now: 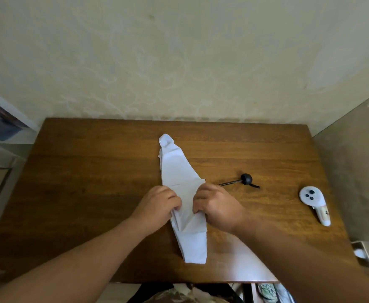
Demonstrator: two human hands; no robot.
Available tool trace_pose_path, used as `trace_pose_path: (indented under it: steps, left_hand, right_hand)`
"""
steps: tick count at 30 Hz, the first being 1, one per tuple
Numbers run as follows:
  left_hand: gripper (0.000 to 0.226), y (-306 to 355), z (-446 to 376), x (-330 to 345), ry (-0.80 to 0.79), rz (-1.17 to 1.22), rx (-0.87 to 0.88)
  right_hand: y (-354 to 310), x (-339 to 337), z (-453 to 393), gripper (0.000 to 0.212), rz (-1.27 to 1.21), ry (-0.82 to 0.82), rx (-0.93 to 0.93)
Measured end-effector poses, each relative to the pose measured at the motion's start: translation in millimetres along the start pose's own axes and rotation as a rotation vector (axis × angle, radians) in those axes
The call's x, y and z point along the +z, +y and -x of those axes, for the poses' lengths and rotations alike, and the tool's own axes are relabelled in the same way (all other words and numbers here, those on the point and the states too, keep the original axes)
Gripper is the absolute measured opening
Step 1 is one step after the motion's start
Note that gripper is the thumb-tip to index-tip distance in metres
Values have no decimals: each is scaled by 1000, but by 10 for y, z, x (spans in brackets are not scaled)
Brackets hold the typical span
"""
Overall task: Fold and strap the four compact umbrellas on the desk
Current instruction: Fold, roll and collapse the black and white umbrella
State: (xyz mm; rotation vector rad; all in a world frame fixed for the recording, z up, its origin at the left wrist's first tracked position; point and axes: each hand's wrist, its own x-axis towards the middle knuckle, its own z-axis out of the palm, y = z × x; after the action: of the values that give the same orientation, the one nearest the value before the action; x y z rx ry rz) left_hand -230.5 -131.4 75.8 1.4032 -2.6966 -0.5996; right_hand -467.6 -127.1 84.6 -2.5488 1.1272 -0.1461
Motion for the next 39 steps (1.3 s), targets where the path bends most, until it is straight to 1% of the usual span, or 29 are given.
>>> trace_pose_path:
  steps: [2,5,7,10,12,16,19,21,23,25,27,29,31,33,35,36,37,39]
  left_hand:
    - [15,-11,37,136,-39,-38,66]
    - [22,2,97,299,-114,-70,135]
    - [28,19,133,374,-165,-81,142]
    - [33,20,174,430,-221,-113,109]
    - [36,11,198,444,-272,-116,93]
    - [40,9,208,478,-328,-140,134]
    - [35,32,205,532,-303,-178,187]
    - [35,57,199,590,-257,-196,225]
    - [36,70,192,652,-256,-185,247]
    - [33,90,182,698,-319,-148,263]
    - [31,117,182,694,-429,-76,252]
    - [31,151,201,680,-512,-33,252]
    - [34,176,227,670,-573,-70,280]
    - [37,191,238,667,-618,-110,294]
    - [40,189,240,670,-655,-114,292]
    - [40,178,244,672,-664,-107,292]
    - [41,172,245,667,-666,-100,292]
    - [41,173,228,655,-655,-83,268]
  right_hand:
    - [-30,110,98,23,24,-31,-63]
    - [-44,300,261,19,49,-92,-97]
    - [-59,430,375,17,83,-165,-109]
    - [-81,589,486,22,120,-240,-94]
    - [-101,683,514,23,125,-225,-76]
    - [-130,838,517,24,141,-218,-96]
    - [-108,921,546,20,182,-238,-100]
    - [-76,954,565,16,187,-249,-82]
    - [-69,976,586,10,178,-264,-59]
    - [-84,1004,602,4,193,-275,-43]
    - [-127,1015,600,4,199,-280,-24]
    - [-180,1002,569,11,180,-245,-12]
    - [-231,992,520,16,171,-133,13]
    - [-251,947,454,23,140,-35,84]
    - [-214,901,384,30,103,-23,150]
    - [-177,878,360,35,91,-67,186]
    - [-133,862,349,47,71,-156,233]
    - [-46,859,381,82,26,-379,316]
